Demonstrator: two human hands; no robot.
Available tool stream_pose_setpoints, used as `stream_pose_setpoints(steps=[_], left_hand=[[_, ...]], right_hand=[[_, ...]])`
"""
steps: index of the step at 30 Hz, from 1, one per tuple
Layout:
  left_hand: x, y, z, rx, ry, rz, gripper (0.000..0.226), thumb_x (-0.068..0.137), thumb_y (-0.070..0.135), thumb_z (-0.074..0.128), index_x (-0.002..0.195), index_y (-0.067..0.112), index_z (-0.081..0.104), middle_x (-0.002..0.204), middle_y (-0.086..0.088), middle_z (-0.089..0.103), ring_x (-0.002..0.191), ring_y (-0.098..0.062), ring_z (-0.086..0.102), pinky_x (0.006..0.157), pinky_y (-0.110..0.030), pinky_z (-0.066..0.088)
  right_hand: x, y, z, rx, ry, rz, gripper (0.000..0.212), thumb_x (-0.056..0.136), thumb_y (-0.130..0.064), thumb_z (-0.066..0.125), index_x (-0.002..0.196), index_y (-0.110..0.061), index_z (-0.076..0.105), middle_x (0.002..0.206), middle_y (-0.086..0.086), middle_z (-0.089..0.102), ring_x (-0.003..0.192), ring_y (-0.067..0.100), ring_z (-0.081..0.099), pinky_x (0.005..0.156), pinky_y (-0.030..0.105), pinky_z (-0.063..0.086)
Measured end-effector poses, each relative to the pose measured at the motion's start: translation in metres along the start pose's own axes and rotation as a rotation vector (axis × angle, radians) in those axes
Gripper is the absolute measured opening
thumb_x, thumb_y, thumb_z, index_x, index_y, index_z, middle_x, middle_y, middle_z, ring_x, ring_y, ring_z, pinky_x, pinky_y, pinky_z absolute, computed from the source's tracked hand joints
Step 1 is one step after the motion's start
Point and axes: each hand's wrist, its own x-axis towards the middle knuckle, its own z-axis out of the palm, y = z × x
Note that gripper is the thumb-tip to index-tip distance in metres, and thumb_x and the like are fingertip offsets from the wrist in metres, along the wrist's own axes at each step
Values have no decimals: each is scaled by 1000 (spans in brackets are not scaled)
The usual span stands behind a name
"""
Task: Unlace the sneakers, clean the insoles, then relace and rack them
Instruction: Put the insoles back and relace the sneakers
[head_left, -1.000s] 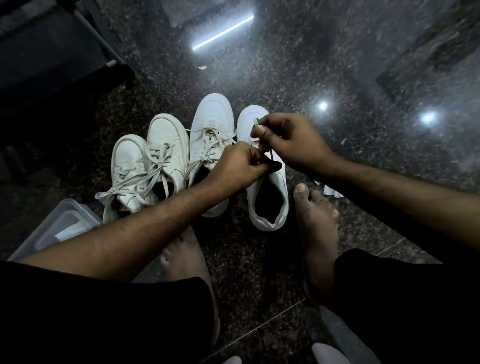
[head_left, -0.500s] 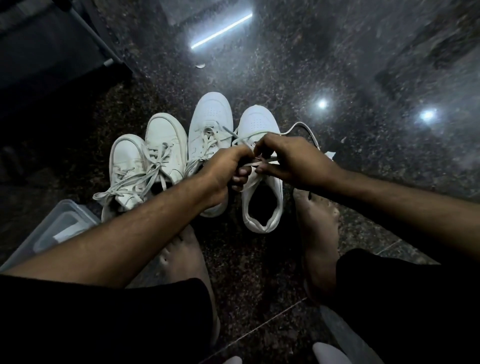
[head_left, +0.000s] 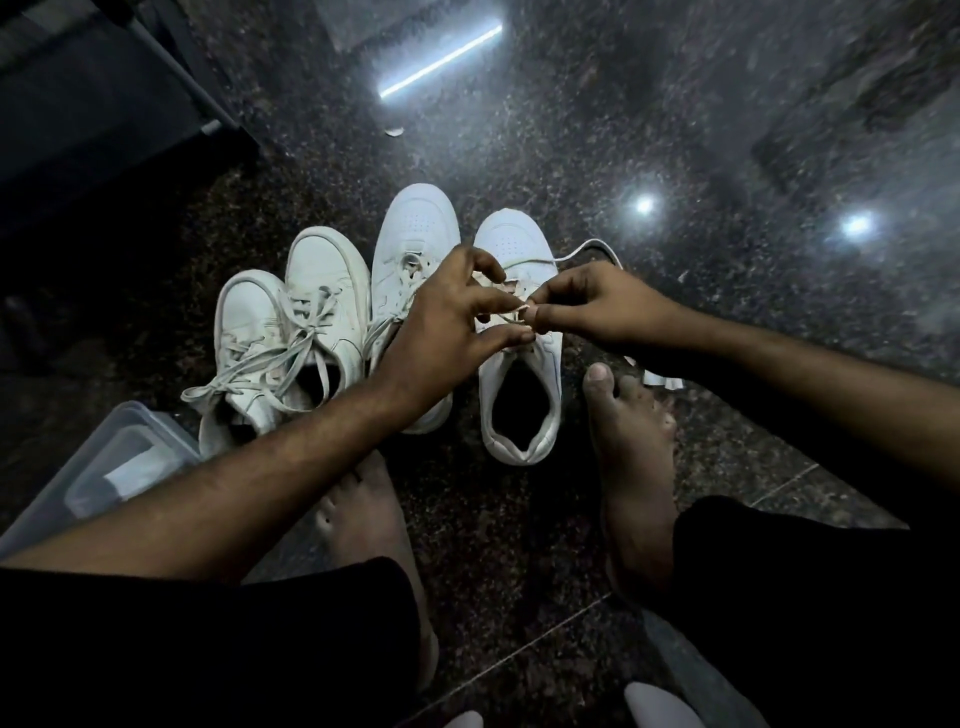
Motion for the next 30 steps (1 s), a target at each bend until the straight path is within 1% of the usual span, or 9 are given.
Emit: stream_pose_setpoints(steps=[2, 6, 9, 14, 18, 20, 22, 25, 30], left_hand=[[1, 5, -3, -10, 20, 5, 38, 73, 30, 89, 101, 11, 73, 108, -5, 53, 84, -1, 52, 73, -10, 40], [-1, 12, -6, -22, -38, 46, 36, 74, 31, 89, 88, 8, 65, 108, -6, 49, 85, -9, 53, 73, -18, 46], [-3, 9, -5, 21, -68, 72, 28, 77, 32, 86, 91, 11, 74, 115, -7, 50, 83, -10, 55, 74, -20, 48], [-5, 6, -3, 84, -58, 102, 26, 79, 28, 84, 98, 11, 76, 116, -9, 52, 82, -8, 55, 75, -12, 44], [-3, 5, -2, 69, -38, 75, 14, 83, 20, 82, 86, 8, 77, 110, -8, 56, 78, 4, 52, 74, -4, 36], [-4, 6, -1, 7, -40, 39, 13, 82, 19, 81, 78, 8, 74, 106, -8, 56, 78, 3, 55, 72, -7, 38], [-5, 10, -2, -82, -36, -21, 15, 82, 19, 78, 73, 10, 71, 101, -6, 56, 80, -3, 56, 71, -14, 42], [-6, 15, -4, -197, 11, -143, 14, 79, 14, 67, 67, 11, 62, 94, -9, 53, 82, -12, 55, 72, -24, 44], [-9, 8, -1, -490, 41, -352, 19, 81, 10, 58, 68, -4, 53, 81, -17, 55, 75, -22, 52, 73, -33, 43]], right_hand=[[1, 4, -1, 24, -53, -9, 14, 93, -24, 67, 94, -12, 75, 94, 7, 76, 91, 14, 68, 96, 39, 50], [1, 6, 0, 14, -73, -13, 17, 93, -30, 66, 96, -15, 74, 97, 6, 75, 98, 21, 69, 101, 50, 48], [-1, 4, -2, 11, -70, -15, 19, 94, -31, 66, 96, -14, 74, 97, 6, 75, 104, 29, 67, 101, 52, 47], [-3, 5, -4, 8, -79, -22, 19, 94, -33, 66, 96, -16, 75, 96, 4, 75, 92, 16, 67, 100, 51, 48], [-1, 10, -4, -5, -91, -43, 20, 94, -34, 66, 99, -16, 74, 98, 6, 75, 99, 37, 67, 96, 55, 48], [0, 13, -5, -8, -98, -48, 21, 94, -34, 65, 100, -16, 74, 98, 7, 75, 101, 39, 66, 94, 51, 50], [2, 16, -9, -126, -91, -49, 17, 94, -31, 65, 101, -18, 75, 96, 1, 75, 95, 28, 69, 88, 41, 53], [3, 28, -20, -566, -13, -89, 14, 91, -28, 69, 100, -19, 76, 92, -6, 71, 89, 15, 67, 76, 26, 47], [-7, 50, -42, -1034, 279, -120, 18, 89, -34, 66, 96, -21, 76, 96, 8, 51, 97, 31, 46, 75, 39, 45]])
